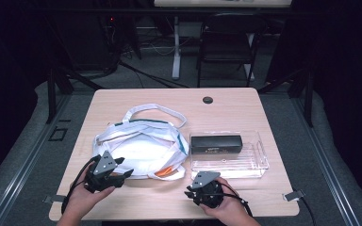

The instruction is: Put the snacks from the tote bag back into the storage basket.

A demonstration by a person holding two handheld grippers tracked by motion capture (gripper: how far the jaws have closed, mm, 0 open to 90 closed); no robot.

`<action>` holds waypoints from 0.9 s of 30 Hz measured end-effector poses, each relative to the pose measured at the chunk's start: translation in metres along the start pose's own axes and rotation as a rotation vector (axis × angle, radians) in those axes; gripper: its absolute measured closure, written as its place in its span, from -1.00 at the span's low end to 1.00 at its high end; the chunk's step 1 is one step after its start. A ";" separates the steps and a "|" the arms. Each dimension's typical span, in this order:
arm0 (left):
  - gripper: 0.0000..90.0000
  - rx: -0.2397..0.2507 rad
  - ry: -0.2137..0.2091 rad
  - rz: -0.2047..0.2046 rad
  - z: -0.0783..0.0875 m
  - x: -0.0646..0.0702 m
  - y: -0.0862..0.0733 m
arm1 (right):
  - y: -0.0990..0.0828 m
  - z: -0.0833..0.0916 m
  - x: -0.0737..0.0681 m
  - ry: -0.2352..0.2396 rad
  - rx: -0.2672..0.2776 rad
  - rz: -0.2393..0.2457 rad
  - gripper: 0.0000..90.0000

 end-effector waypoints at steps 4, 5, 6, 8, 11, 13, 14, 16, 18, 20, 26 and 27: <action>0.00 -0.002 0.000 0.000 -0.003 0.002 -0.002 | -0.001 -0.002 -0.002 -0.004 0.013 0.000 0.63; 0.00 0.003 -0.009 0.002 -0.004 0.002 -0.002 | -0.001 -0.001 -0.002 -0.007 0.013 0.002 0.62; 0.00 0.006 -0.016 0.002 -0.004 0.003 -0.002 | -0.001 -0.001 -0.002 -0.003 0.020 -0.001 0.59; 0.00 0.012 -0.028 0.005 -0.006 0.004 -0.003 | -0.002 -0.002 -0.002 -0.005 0.037 -0.005 0.54; 0.00 0.007 -0.028 0.001 -0.007 0.006 -0.003 | -0.002 -0.002 -0.001 -0.010 0.049 -0.007 0.51; 0.00 0.006 -0.024 -0.003 -0.007 0.006 -0.003 | -0.003 -0.002 -0.001 -0.009 0.051 -0.010 0.50; 0.00 0.006 -0.022 -0.003 -0.008 0.006 -0.003 | -0.003 -0.003 -0.001 -0.008 0.063 -0.016 0.49; 0.00 0.009 -0.024 -0.001 -0.008 0.007 -0.003 | -0.003 -0.003 0.000 -0.009 0.065 -0.017 0.47; 0.00 0.010 -0.021 -0.004 -0.009 0.007 -0.003 | -0.004 -0.003 0.001 -0.011 0.067 -0.015 0.47; -0.01 0.005 -0.025 -0.003 -0.010 0.007 -0.003 | -0.004 -0.004 0.001 -0.006 0.081 -0.024 0.46; -0.01 0.003 -0.026 -0.002 -0.011 0.007 -0.004 | -0.005 -0.005 0.006 0.055 0.094 -0.023 0.43; -0.01 0.004 -0.025 -0.004 -0.011 0.007 -0.004 | -0.006 -0.005 0.006 0.052 0.086 -0.026 0.42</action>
Point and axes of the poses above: each handheld gripper's, and its own axes: z roughly backward along the jaws, y roughly out of its top, x roughly to its right, the point moved 1 cm from there along -z, roughly forward along the jaws, and after that the axes turned 15 degrees about -x, right-handed, at the moved point
